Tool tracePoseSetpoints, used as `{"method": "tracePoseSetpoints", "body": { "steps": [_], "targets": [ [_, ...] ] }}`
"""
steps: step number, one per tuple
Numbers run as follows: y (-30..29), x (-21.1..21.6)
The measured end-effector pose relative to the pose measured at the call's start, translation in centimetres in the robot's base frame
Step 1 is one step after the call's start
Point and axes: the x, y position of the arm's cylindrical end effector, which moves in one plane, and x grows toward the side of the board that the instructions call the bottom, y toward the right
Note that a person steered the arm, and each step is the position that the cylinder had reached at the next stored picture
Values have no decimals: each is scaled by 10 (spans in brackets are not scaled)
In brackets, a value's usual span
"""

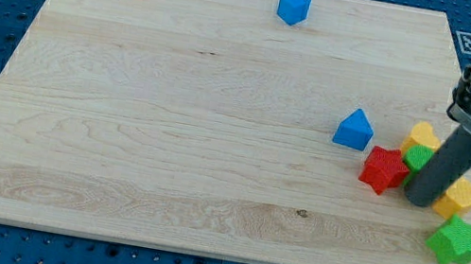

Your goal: Place green circle vertically towards blue triangle

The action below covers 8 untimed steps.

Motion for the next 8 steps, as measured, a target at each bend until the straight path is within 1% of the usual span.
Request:
{"method": "tracePoseSetpoints", "body": {
  "steps": [1,2,5,7,8],
  "targets": [
    [0,-24],
    [1,-29],
    [34,-29],
    [31,-64],
    [21,-63]
  ]
}}
